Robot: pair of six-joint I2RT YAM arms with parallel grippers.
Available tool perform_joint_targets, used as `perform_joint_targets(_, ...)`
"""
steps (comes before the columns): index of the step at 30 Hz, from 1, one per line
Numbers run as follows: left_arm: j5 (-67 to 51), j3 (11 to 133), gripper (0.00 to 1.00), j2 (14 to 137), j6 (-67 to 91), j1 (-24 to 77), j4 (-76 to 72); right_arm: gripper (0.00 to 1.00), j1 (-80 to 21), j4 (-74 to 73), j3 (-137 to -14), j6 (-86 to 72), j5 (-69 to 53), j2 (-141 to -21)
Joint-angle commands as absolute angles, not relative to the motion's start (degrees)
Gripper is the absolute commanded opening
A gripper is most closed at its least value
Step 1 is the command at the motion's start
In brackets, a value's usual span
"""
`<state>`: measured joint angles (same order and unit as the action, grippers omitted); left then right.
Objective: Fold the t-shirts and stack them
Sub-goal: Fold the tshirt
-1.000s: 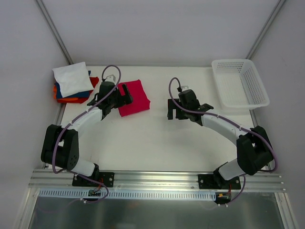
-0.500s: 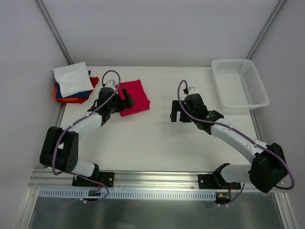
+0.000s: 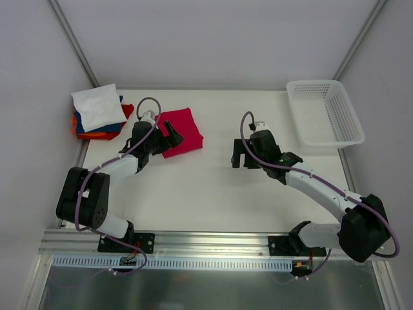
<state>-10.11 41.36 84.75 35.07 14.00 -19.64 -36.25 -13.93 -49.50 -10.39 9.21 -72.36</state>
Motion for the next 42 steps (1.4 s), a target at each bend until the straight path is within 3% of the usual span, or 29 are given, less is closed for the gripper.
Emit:
perform_joint_targets(1, -14.3, 38.9, 0.99, 86.6, 38.0, 11.7, -25.9, 0.99, -36.9, -12.5, -48.3, -11.8, 9.8, -70.2)
perform_joint_targets(19, -23.1, 32.0, 0.99, 93.6, 46.1, 4.5, -43.3, 0.99, -38.6, -13.1, -48.2, -12.2, 11.2, -70.0)
perform_joint_targets(32, -6.8, 36.2, 0.99, 73.0, 34.9, 4.2, -15.0, 0.99, -39.0, -10.2, -48.1, -12.5, 9.3, -73.4)
perform_joint_targets(42, 2.3, 38.4, 0.99, 76.4, 31.6, 4.2, -8.6, 0.99, -39.0, -9.8, -48.7, -11.8, 9.1, -73.5)
